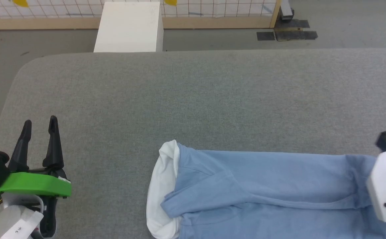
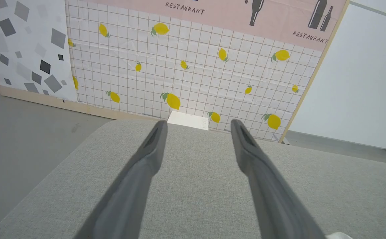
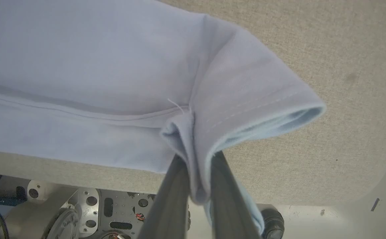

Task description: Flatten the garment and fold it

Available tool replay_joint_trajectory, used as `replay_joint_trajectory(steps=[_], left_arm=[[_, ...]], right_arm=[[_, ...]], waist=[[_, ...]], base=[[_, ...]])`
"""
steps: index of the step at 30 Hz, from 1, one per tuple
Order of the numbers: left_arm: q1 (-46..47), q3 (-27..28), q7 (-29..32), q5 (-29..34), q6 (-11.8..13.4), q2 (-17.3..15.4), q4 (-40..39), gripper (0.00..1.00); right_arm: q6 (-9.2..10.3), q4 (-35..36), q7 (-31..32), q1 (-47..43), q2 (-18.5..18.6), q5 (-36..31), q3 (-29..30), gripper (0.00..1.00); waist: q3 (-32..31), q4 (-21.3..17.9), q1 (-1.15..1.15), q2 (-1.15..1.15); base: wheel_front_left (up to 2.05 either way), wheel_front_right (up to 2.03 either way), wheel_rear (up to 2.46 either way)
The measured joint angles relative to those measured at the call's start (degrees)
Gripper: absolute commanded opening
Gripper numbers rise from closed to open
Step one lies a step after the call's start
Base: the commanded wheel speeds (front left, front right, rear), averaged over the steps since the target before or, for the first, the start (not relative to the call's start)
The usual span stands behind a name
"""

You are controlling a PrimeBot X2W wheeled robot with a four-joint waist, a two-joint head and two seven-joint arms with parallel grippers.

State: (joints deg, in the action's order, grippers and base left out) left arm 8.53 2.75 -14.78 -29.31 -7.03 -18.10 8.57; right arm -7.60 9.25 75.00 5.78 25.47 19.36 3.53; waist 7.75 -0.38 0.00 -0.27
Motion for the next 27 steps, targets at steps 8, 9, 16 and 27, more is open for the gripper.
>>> replay_joint_trajectory(steps=[8, 9, 16, 27], left_arm=[[-0.4, 0.0, 0.0, 0.0, 0.0, 0.2, 0.1, 1.0], [-0.4, 0.0, 0.0, 0.0, 0.0, 0.2, 0.0, 1.0], [-1.7, 0.8, 0.0, 0.0, 0.0, 0.2, -0.7, 1.0], [-2.4, 0.7, 0.0, -0.1, 0.0, 0.3, -1.1, 1.0]], right_arm=[[0.02, 5.4, 1.1, 3.5, -1.6, 3.6, -11.1, 0.0], [0.02, 5.2, 0.7, 4.2, -2.1, 4.0, -12.8, 0.0], [0.02, 0.9, -4.1, 10.0, -6.9, 7.1, -24.2, 0.0], [0.02, -13.3, -14.3, 19.6, -14.5, 9.5, -37.2, 0.0]], waist=[[-1.4, -0.1, 0.0, 0.0], [-1.6, 0.0, 0.0, 0.0], [-1.9, 1.1, 0.0, 0.0], [-1.6, 4.3, 0.0, 0.0]], base=[[0.0, 0.0, 0.0], [0.0, 0.0, 0.0], [0.0, 0.0, 0.0], [0.0, 0.0, 0.0]])
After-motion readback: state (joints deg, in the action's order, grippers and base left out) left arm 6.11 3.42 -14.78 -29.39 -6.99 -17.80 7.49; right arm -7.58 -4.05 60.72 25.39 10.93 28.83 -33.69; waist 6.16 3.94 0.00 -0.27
